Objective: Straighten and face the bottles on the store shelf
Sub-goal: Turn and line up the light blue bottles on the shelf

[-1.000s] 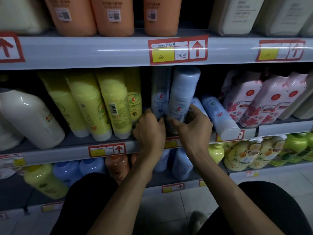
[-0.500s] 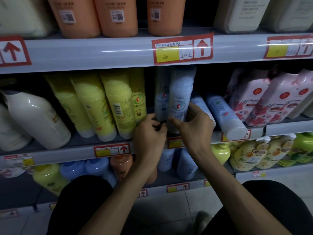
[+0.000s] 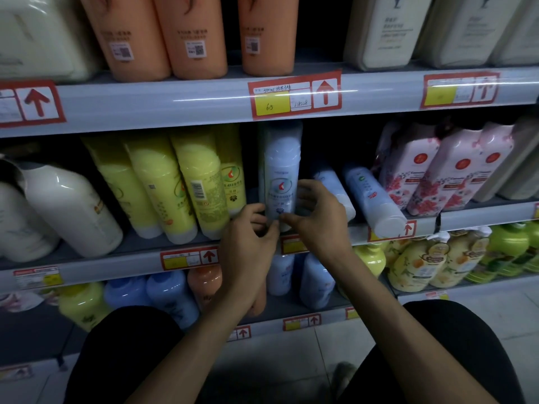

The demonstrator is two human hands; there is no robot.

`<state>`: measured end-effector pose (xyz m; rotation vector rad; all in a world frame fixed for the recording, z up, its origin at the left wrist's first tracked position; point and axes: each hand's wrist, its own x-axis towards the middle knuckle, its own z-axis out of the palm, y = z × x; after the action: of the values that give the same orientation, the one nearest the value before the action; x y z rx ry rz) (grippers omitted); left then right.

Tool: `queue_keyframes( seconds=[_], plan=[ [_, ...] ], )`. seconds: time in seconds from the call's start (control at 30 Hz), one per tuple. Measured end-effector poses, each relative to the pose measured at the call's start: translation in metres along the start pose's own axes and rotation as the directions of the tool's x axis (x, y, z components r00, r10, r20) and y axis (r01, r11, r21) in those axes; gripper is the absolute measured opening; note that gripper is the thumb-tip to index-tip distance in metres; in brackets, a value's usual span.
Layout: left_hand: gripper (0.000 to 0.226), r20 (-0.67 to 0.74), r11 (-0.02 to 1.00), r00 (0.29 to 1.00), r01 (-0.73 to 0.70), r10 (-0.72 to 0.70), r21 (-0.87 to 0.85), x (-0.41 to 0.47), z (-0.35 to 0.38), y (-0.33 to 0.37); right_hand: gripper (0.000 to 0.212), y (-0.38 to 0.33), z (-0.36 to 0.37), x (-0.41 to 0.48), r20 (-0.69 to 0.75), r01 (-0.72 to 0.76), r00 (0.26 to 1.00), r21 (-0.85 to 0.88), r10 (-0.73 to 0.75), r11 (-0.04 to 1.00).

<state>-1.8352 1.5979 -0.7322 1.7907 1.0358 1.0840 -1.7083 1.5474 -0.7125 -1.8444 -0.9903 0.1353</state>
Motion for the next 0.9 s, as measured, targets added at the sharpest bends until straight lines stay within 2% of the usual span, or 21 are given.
queue_keyframes(
  seconds=[0.07,0.17,0.23,0.33,0.47,0.63,0.8,0.9],
  plan=[
    [0.034,-0.019,0.999,1.0,-0.024,0.024,0.037,-0.003,0.001,0.001,0.046,0.004,-0.013,-0.003,-0.052,0.054,0.996,-0.198,-0.066,0.979],
    [0.024,-0.043,0.989,0.995,-0.089,0.094,0.119,-0.008,0.002,0.004,0.027,0.01,-0.032,-0.006,-0.149,0.081,0.966,-0.598,-0.21,0.798],
    [0.019,-0.041,0.977,0.988,-0.143,0.151,0.156,-0.012,0.005,0.007,0.02,0.011,-0.039,-0.006,-0.16,0.059,0.961,-0.682,-0.227,0.729],
    [0.013,0.004,0.976,0.985,-0.174,0.175,0.13,-0.016,0.014,0.011,0.017,0.019,-0.04,0.001,-0.16,0.024,0.966,-0.726,-0.204,0.687],
    [0.006,0.059,0.973,0.978,-0.204,0.199,0.108,-0.018,0.027,0.016,0.032,0.021,-0.032,0.005,-0.113,-0.026,0.989,-0.772,-0.097,0.635],
    [0.01,0.136,0.99,0.982,-0.139,0.134,0.028,-0.017,0.039,0.014,0.047,0.019,-0.027,0.013,-0.09,-0.073,0.996,-0.807,-0.001,0.587],
    [0.014,0.155,0.997,0.986,-0.047,0.057,-0.066,-0.011,0.046,0.013,0.041,0.016,-0.035,0.015,-0.095,-0.094,0.995,-0.7,0.037,0.708],
    [0.022,0.199,0.986,0.978,0.092,-0.063,-0.141,-0.007,0.051,0.011,0.036,0.013,-0.043,0.009,-0.12,-0.092,0.993,-0.643,0.019,0.76]
  ],
)
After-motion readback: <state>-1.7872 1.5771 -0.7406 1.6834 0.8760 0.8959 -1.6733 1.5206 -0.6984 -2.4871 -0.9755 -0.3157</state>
